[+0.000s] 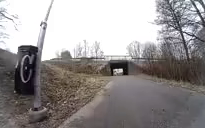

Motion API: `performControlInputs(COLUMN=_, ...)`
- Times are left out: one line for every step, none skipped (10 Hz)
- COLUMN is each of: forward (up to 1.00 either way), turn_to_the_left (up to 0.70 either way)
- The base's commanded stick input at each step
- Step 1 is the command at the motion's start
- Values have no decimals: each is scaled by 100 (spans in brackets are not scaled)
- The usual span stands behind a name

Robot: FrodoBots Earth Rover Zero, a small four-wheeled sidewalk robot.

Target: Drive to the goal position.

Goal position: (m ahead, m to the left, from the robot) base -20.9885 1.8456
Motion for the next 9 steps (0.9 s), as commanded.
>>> performControlInputs(forward=0, turn_to_the_left=0)
performControlInputs(forward=0, turn_to_the_left=0)
performControlInputs(forward=0, turn_to_the_left=0)
performControlInputs(forward=0, turn_to_the_left=0)
performControlInputs(forward=0, turn_to_the_left=-12)
performControlInputs(forward=0, turn_to_the_left=-65)
performControlInputs(forward=0, turn_to_the_left=-67)
performControlInputs(forward=0, turn_to_the_left=-70)
performControlInputs(forward=0, turn_to_the_left=-70)
